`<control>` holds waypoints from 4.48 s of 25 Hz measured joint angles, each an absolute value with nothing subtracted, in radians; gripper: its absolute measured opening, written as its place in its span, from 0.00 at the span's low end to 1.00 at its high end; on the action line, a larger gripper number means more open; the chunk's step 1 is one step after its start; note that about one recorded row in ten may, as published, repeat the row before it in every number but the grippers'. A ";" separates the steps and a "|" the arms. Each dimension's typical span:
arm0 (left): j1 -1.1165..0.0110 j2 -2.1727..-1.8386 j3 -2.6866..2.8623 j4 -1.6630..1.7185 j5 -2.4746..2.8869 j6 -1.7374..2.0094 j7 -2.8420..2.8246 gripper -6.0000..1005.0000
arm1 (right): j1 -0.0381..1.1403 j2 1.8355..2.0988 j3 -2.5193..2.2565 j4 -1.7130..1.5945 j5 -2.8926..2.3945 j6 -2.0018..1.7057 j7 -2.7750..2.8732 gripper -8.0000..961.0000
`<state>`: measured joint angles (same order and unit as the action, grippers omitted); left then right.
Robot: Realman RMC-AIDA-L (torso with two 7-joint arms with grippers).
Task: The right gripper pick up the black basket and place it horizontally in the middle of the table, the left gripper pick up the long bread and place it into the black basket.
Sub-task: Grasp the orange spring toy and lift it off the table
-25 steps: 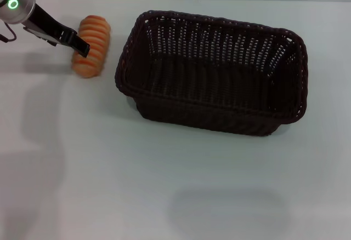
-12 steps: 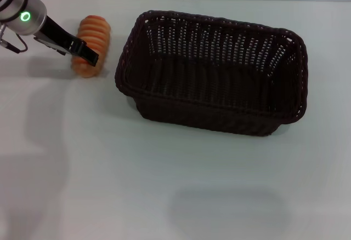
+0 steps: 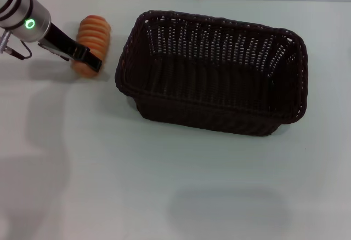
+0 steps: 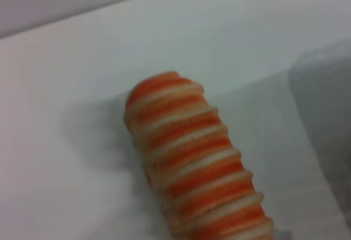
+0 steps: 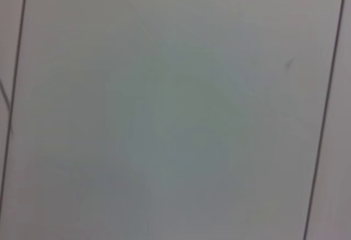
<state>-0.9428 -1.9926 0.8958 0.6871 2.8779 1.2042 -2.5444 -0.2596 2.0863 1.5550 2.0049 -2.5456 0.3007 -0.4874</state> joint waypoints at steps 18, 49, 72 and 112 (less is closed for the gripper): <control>-0.939 -1.992 0.892 0.663 2.882 1.197 -2.531 0.83 | -0.257 2.085 1.510 2.027 -2.546 0.301 -0.493 0.52; -0.906 -1.995 0.885 0.726 2.873 1.215 -2.509 0.83 | -0.263 2.085 1.645 1.919 -2.594 0.286 -0.355 0.52; -0.902 -2.018 0.893 0.699 2.876 1.142 -2.509 0.83 | -0.270 2.084 1.599 1.922 -2.600 0.298 -0.364 0.52; -0.787 -2.051 0.937 0.883 2.889 1.174 -2.528 0.41 | -0.245 2.082 1.554 1.943 -2.612 0.289 -0.367 0.52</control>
